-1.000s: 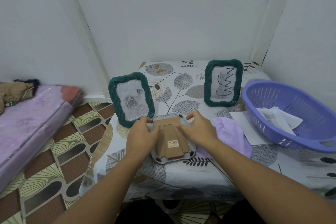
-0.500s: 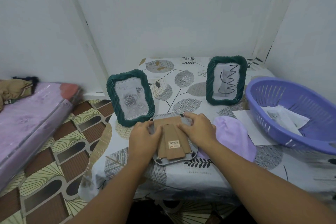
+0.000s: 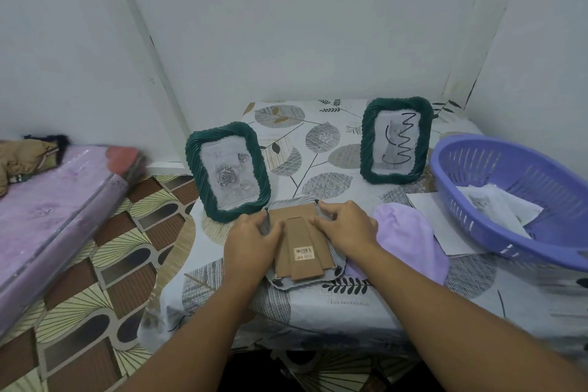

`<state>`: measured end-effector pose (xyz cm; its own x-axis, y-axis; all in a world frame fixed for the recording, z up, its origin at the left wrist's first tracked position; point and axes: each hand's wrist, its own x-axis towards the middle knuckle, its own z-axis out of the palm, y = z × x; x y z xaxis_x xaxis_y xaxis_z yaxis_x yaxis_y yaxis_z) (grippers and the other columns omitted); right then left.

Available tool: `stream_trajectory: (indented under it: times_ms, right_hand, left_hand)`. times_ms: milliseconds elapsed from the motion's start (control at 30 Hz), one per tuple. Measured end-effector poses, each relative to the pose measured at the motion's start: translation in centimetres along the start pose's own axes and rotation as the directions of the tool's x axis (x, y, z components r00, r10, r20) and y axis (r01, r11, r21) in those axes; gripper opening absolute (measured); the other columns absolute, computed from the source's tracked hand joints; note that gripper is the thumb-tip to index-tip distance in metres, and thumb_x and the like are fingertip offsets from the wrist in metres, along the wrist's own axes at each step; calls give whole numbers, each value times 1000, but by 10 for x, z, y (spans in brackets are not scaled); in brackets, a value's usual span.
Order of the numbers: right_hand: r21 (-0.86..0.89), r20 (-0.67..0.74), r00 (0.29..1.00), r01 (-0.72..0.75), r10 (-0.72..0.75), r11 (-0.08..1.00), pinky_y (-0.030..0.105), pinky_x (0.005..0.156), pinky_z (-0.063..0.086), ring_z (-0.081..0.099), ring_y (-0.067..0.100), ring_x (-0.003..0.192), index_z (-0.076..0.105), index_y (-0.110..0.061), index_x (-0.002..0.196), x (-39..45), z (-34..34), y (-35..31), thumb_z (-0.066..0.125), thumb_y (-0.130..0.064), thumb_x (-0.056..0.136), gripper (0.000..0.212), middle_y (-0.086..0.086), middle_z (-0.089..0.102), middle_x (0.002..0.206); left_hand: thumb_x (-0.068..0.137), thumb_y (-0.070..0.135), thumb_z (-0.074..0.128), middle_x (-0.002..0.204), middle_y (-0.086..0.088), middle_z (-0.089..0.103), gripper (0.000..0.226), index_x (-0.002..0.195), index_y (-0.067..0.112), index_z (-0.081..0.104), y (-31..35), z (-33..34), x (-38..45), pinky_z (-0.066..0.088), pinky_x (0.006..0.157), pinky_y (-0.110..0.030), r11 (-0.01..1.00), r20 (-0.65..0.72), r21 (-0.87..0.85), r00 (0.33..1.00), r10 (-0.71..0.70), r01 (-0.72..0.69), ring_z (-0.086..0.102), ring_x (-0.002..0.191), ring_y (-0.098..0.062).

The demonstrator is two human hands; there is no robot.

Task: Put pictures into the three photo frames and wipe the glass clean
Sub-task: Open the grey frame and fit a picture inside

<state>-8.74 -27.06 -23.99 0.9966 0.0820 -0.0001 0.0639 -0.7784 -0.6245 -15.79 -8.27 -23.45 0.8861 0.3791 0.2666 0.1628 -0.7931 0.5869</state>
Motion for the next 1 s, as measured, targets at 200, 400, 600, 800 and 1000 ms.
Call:
stream_trajectory:
  times_ms: [200, 400, 600, 800, 1000]
  right_hand:
    - [33, -3, 1000, -8, 8, 999, 35, 99, 43, 61, 9, 119, 64, -46, 131, 2, 3, 1, 65, -70, 82, 54, -17, 65, 131]
    - [44, -13, 1000, -4, 4, 999, 34, 100, 42, 60, 9, 122, 63, -44, 131, 2, 0, 1, 67, -66, 83, 53, -19, 66, 132]
    - [64, -23, 1000, -2, 3, 998, 38, 102, 42, 60, 12, 121, 64, -44, 131, 1, 0, 0, 68, -64, 83, 52, -15, 66, 130]
    - [78, -18, 1000, -10, 11, 997, 38, 102, 41, 61, 11, 120, 65, -44, 129, -2, -3, -2, 69, -64, 83, 51, -17, 67, 128]
    - [100, 8, 1000, -24, 23, 995, 33, 102, 40, 60, 3, 120, 66, -46, 127, -2, -3, -1, 69, -63, 84, 47, -25, 66, 128]
  left_hand:
    - [89, 53, 68, 107, 1, 68, 47, 124, 22, 71, -5, 0, 3, 54, 84, -39, 996, 24, -86, 999, -36, 38, 62, 98, -19]
    - [87, 55, 68, 110, 3, 67, 50, 127, 25, 69, -6, 0, 5, 54, 86, -38, 994, 38, -100, 999, -38, 42, 62, 100, -18]
    - [86, 54, 70, 106, 5, 65, 46, 123, 27, 72, -5, -1, 3, 54, 85, -39, 990, 37, -134, 999, -34, 38, 61, 97, -15]
    - [86, 54, 70, 110, 2, 66, 53, 128, 22, 69, -6, 0, 3, 53, 89, -41, 993, 6, -112, 999, -37, 38, 61, 101, -18]
    - [88, 53, 69, 107, 0, 67, 49, 127, 22, 70, -6, 1, 4, 52, 88, -38, 995, 20, -91, 999, -27, 29, 62, 100, -19]
